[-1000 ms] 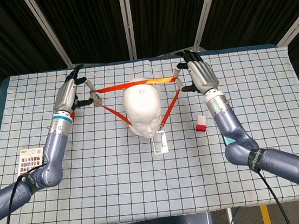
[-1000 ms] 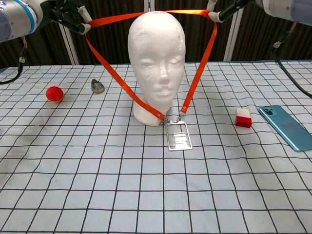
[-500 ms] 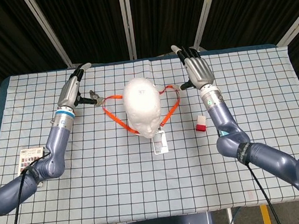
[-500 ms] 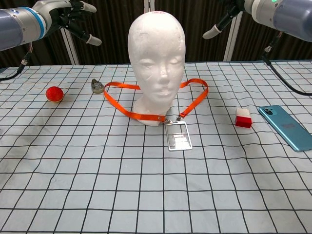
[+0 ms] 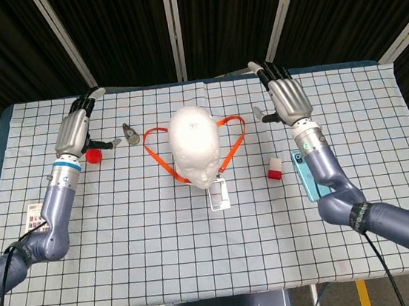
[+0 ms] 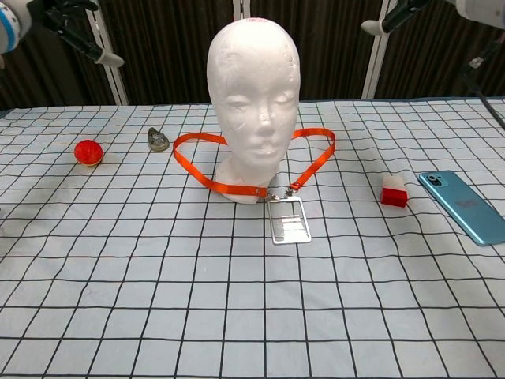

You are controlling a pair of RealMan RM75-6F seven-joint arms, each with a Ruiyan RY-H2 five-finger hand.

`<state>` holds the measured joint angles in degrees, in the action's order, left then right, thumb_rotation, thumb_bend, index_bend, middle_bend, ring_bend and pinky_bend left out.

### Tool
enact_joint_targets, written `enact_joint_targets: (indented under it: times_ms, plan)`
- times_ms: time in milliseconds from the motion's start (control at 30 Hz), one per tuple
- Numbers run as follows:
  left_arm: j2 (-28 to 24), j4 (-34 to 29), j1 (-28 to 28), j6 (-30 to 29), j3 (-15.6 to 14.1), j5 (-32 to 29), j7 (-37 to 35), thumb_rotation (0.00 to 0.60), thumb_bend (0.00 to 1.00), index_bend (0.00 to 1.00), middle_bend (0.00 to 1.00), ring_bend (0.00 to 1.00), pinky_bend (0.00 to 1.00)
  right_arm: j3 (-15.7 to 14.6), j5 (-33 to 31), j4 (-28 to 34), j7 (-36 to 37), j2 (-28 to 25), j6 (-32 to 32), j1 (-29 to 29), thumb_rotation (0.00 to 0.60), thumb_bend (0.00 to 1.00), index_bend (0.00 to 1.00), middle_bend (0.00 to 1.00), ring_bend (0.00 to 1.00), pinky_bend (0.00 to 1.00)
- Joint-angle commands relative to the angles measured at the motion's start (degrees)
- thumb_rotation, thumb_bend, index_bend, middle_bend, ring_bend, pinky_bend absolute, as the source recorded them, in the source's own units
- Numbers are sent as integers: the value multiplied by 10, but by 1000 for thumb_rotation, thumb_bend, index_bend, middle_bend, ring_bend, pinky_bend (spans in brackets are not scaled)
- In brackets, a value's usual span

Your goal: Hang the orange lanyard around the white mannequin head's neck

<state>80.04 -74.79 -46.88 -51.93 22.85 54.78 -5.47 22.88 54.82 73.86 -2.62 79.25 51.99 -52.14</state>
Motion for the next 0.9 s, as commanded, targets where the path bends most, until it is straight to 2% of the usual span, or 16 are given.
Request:
enact_joint_targets:
  times_ms: [33, 133, 167, 200, 333, 467, 567, 700, 900]
  plan:
    - [-44, -54, 42, -58, -33, 25, 58, 600, 0, 0, 0, 0, 0, -23, 24, 74, -8, -66, 27, 49, 600, 708, 81, 0, 0, 0]
    - [-77, -105, 78, -101, -63, 29, 116, 600, 0, 0, 0, 0, 0, -44, 46, 120, -8, -109, 42, 85, 600, 821, 99, 0, 0, 0]
    - [-95, -145, 110, -142, -83, 37, 139, 600, 0, 0, 0, 0, 0, -69, 69, 147, -3, -132, 48, 111, 600, 851, 105, 0, 0, 0]
    - [-105, -170, 126, -164, -93, 42, 153, 600, 0, 0, 0, 0, 0, -81, 87, 160, 5, -144, 51, 123, 600, 867, 109, 0, 0, 0]
    - [-129, -226, 163, -213, -118, 50, 196, 600, 0, 0, 0, 0, 0, -113, 133, 178, 33, -161, 50, 149, 600, 946, 131, 1, 0, 0]
    - [-150, -273, 207, -266, -150, 69, 230, 600, 0, 0, 0, 0, 0, -155, 200, 191, 83, -171, 20, 163, 600, 991, 142, 33, 0, 0]
    - [-160, -298, 234, -293, -169, 80, 248, 600, 0, 0, 0, 0, 0, -175, 249, 187, 113, -163, 6, 160, 600, 1000, 185, 84, 0, 1]
    - [-164, -314, 252, -308, -180, 85, 262, 600, 0, 0, 0, 0, 0, -186, 280, 176, 124, -138, -5, 150, 600, 1000, 215, 114, 0, 22]
    - [-160, -320, 272, -323, -190, 103, 266, 600, 0, 0, 0, 0, 0, -195, 319, 144, 123, -71, -24, 124, 600, 1000, 217, 130, 15, 68]
